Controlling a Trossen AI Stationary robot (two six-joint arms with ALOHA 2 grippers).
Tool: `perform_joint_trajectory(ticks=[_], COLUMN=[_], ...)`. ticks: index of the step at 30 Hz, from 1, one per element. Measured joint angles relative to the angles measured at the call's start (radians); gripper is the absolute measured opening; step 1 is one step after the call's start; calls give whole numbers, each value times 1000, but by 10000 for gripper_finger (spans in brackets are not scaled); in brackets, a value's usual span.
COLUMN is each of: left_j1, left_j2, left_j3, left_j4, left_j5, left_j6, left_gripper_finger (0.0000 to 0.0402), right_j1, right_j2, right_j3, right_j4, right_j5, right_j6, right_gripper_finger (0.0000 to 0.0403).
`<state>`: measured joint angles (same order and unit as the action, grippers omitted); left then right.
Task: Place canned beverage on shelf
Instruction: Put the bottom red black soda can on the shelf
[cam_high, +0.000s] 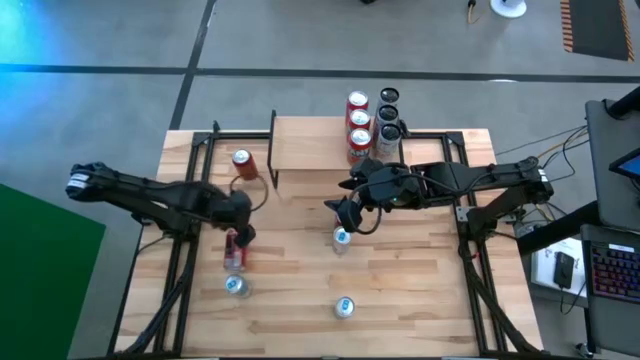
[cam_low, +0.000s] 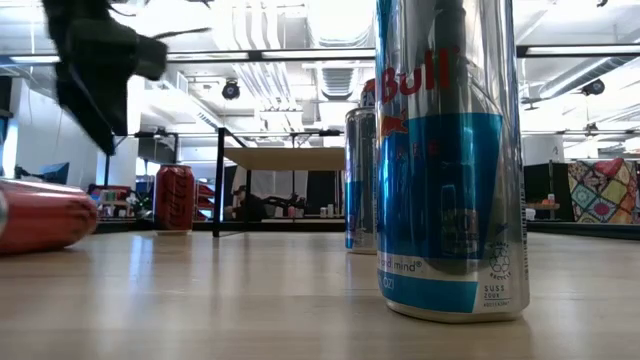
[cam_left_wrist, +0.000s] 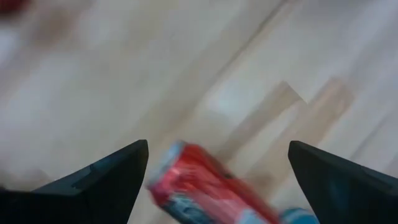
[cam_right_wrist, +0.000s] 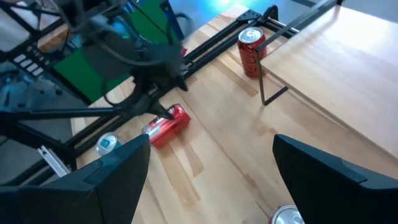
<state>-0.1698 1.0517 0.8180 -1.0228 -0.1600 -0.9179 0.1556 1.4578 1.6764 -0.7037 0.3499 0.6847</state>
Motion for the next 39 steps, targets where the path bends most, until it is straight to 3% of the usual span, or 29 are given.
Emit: perform_joint_trajectory(ticks=[4, 10, 17, 28, 35, 39], left_j1=[-50, -62, -69, -105, -104, -105], left_j2=[-57, -43, 63, 261, 278, 228], left_j3=[-83, -143, -143, -102, 47, 75], left_j4=[-9, -20, -102, 11, -105, -126], left_j5=[-14, 68, 130, 157, 113, 149], left_j6=[-260, -389, -404, -337, -213, -167], left_gripper_finger=[373, 373, 373, 362, 345, 345], right_j1=[6, 6, 5, 0, -13, -12], right_j2=[0, 0, -11, -13, -13, -13], right_j3=[-9, -13, -13, -13, -13, -13], right_j4=[-5, -31, -68, -92, -104, -116], right_j5=[18, 18, 18, 17, 11, 2], right_j6=[7, -5, -16, -54, -68, -67], right_gripper_finger=[327, 327, 327, 327, 327, 327])
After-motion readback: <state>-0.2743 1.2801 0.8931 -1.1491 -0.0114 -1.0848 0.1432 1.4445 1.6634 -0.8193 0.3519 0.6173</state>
